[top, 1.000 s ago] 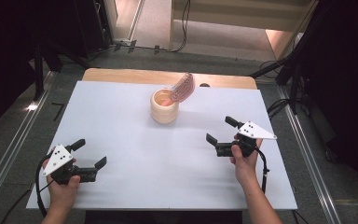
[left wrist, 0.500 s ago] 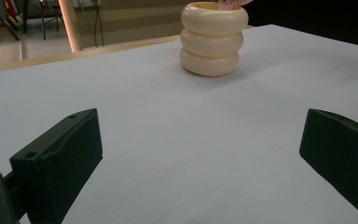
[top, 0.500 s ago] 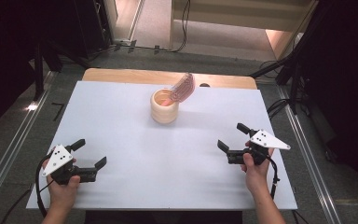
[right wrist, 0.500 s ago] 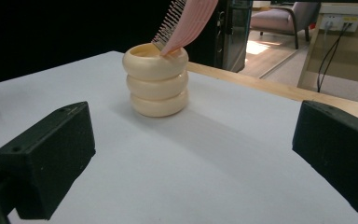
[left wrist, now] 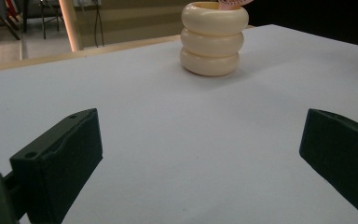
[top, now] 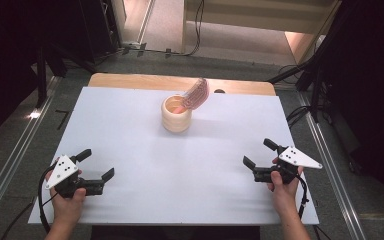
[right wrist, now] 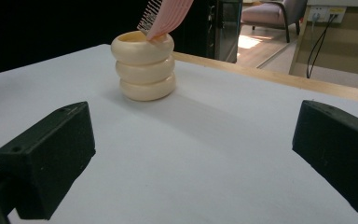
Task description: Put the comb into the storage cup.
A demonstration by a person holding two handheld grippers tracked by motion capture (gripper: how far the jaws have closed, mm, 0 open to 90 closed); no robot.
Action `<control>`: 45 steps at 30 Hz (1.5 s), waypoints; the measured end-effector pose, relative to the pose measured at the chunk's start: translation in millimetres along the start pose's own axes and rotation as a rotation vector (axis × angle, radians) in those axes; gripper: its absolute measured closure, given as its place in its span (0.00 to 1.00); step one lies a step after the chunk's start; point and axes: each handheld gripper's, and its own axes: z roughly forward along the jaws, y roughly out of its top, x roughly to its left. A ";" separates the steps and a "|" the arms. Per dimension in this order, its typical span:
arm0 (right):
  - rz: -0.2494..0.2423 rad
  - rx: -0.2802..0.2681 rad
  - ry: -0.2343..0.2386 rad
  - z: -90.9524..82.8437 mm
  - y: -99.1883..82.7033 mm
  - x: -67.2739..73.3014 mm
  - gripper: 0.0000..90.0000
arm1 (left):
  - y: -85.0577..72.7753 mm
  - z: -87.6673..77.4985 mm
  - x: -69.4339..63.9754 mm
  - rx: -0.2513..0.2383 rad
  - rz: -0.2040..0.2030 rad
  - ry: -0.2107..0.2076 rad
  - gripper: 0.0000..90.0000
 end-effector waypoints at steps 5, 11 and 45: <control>0.000 0.004 -0.005 -6.4 -6.1 -3.6 0.00 | 0.0 -0.1 -0.1 -0.001 0.001 -0.001 0.00; 0.000 0.013 -0.014 -14.5 -13.1 -8.1 0.00 | 0.0 -0.4 0.3 -0.002 -0.003 0.002 0.00; 0.055 0.040 -0.071 -64.6 -47.5 -32.7 0.00 | 0.0 -0.4 -0.4 0.002 0.004 0.005 0.00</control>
